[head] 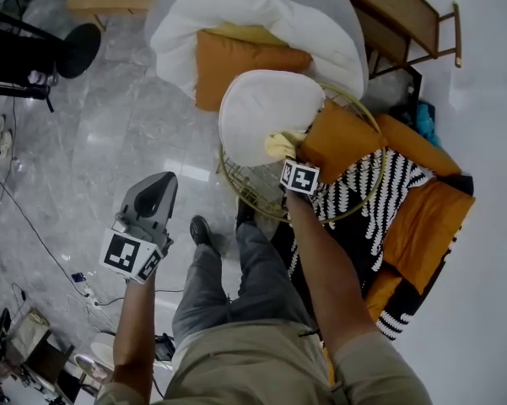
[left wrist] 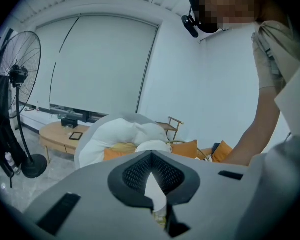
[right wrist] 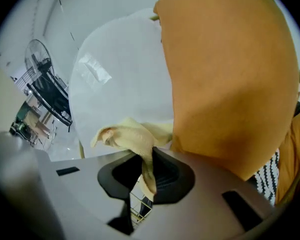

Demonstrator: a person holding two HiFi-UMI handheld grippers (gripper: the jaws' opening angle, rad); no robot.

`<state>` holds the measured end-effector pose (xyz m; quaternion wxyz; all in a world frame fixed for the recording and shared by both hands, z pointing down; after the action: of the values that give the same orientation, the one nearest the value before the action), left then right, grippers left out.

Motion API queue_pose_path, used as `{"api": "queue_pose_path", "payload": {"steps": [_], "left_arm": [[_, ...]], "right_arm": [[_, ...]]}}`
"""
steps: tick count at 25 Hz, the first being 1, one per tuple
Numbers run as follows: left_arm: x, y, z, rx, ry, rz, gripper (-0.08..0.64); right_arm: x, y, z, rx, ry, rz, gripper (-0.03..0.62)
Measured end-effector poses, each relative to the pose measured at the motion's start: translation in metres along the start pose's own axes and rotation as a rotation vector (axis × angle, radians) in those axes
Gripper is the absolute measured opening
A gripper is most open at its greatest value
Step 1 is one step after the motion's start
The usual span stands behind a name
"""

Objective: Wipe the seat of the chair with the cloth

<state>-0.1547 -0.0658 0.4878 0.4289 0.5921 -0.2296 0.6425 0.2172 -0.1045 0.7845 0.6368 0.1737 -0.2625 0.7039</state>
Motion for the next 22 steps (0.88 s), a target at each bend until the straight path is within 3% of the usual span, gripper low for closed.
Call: {"api": "queue_pose_path", "payload": {"steps": [8, 13, 22], "left_arm": [[-0.063, -0.01, -0.041, 0.04, -0.061, 0.05, 0.015], [-0.09, -0.013, -0.078, 0.074, -0.107, 0.058, 0.015], [-0.16, -0.017, -0.149, 0.134, -0.209, 0.091, 0.015]], "right_arm": [[-0.055, 0.028, -0.1, -0.048, -0.187, -0.047, 0.052], [-0.099, 0.057, -0.189, -0.101, -0.386, -0.1, 0.052], [-0.178, 0.138, -0.402, -0.235, -0.771, -0.306, 0.052]]}}
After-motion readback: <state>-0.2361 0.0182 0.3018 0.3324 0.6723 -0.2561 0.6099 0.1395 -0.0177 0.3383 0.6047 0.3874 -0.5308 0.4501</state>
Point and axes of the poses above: the fingertips, and each gripper's own axes: z forward along the fingers, y to its left, x out of its underside, the point moved 10 cm from there along -z, backward along the fingers, and after that the axes turned 12 degrees about -y, right-handed, at the moved point
